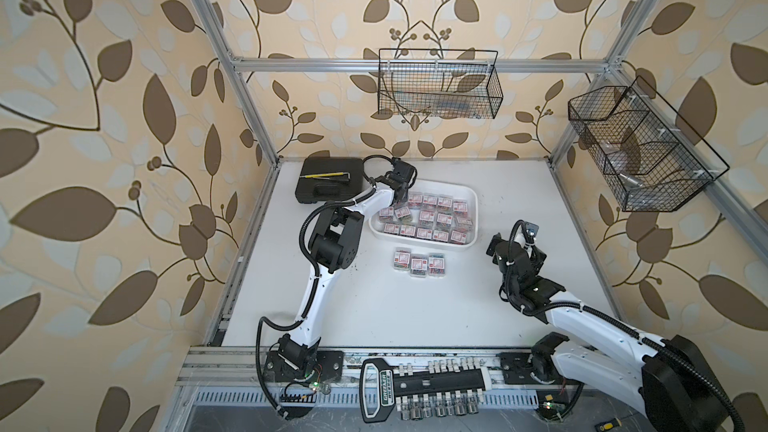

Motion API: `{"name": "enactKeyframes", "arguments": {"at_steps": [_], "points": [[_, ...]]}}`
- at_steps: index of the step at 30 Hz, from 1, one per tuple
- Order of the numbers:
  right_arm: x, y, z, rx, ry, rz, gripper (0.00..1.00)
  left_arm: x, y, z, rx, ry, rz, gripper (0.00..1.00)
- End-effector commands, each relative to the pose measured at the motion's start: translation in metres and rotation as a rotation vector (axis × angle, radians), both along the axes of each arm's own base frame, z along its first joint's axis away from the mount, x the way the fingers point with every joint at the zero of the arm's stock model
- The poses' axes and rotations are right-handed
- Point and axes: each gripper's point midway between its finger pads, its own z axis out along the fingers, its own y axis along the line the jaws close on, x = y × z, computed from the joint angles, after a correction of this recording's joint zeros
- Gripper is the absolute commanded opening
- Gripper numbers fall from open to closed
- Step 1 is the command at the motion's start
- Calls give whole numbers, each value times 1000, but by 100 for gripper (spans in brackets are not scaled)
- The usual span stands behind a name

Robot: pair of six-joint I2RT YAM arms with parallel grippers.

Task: Take the paper clips out of the storage box
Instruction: Pick up the boxed paper clips from the storage box.

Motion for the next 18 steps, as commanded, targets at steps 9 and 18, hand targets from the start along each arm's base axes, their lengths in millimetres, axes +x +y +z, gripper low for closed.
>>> {"name": "enactKeyframes", "arguments": {"at_steps": [9, 18], "points": [[4, 1, 17, 2, -43, -15, 100, -91, 61, 152, -162, -237, 160, 36], [3, 1, 17, 5, -46, -17, 100, -161, 99, 165, -204, -270, 217, 34]]}}
